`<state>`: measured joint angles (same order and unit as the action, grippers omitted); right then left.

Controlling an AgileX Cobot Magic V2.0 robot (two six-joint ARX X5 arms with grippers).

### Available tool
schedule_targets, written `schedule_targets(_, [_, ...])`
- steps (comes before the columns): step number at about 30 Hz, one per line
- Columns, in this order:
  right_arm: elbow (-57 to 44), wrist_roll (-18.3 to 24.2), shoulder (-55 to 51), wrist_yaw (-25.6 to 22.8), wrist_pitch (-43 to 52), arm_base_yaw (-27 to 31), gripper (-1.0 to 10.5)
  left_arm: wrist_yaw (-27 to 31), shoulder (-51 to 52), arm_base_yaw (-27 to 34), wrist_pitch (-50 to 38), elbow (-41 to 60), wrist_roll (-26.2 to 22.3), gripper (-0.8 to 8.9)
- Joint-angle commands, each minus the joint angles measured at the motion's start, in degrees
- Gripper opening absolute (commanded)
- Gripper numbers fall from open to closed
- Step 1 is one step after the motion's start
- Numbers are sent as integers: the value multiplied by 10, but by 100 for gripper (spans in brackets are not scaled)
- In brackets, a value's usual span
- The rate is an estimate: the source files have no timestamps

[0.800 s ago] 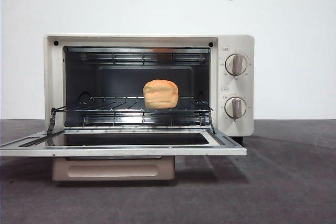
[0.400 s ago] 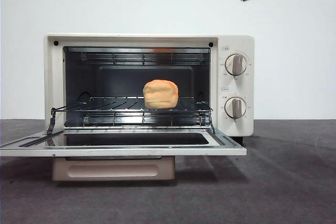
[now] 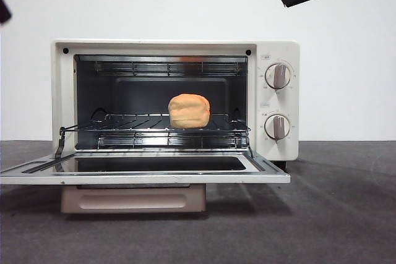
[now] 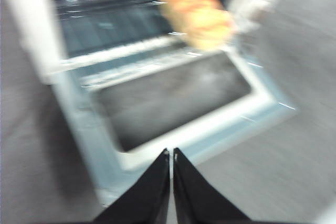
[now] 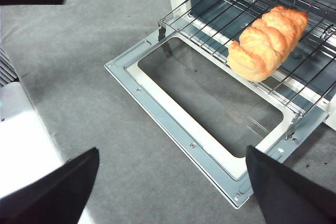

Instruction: The left arm flap open the oven, the right arm pick bread and place it into oven, the left arm flap close the oven

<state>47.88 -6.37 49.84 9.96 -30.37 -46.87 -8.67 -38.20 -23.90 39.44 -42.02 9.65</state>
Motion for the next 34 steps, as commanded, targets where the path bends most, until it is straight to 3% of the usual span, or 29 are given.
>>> schedule_targets(1, [5,-3,2,2,7,-6,441,10,-7,26,-53,37,37,14])
schedule_targets(6, [5,-5,2,2,7,-6,441,-12,-27,84,-123,87,60,13])
schedule_targets(19, [5,-5,2,2,1,-6,441,-140,-209,214,-219,100,43,13])
schedule_targets(27, [5,-5,2,2,2,-6,441,-182,-323,236,-241,100,0,14])
schedule_targets(34, [5,-7,2,1,3,-6,441,-208,-385,236,-271,100,0,14])
